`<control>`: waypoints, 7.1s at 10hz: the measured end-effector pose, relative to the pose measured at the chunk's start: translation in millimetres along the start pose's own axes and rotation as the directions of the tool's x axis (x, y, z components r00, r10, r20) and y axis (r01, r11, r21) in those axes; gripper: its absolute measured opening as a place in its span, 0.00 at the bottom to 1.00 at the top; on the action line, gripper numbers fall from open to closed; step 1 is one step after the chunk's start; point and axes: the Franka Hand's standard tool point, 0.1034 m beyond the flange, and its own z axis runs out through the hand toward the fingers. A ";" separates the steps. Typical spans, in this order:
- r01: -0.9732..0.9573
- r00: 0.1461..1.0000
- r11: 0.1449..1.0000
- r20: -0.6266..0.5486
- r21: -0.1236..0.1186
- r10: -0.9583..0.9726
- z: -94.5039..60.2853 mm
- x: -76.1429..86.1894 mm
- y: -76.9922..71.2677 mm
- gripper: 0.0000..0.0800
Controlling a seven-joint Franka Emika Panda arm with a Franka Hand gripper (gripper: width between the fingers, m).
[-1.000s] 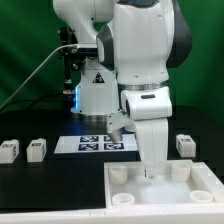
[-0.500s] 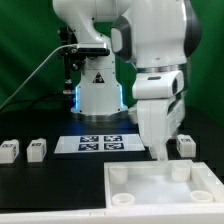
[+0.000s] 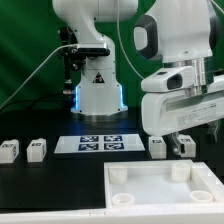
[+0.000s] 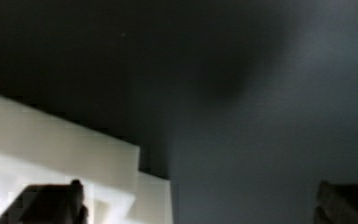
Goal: Assemble one leg
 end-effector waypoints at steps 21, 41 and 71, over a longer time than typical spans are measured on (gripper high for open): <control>-0.259 0.532 0.962 0.818 -0.088 0.218 20.1 -56.1 -39.6 0.81; -0.270 0.622 0.962 0.753 -0.051 0.214 -9.3 -32.9 -24.5 0.37; -0.117 0.912 0.991 -0.401 -0.058 0.084 -70.8 139.8 89.1 0.37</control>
Offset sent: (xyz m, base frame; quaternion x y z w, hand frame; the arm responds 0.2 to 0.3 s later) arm -0.0211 0.0016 0.0000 -0.0154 -0.0773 0.1011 0.9917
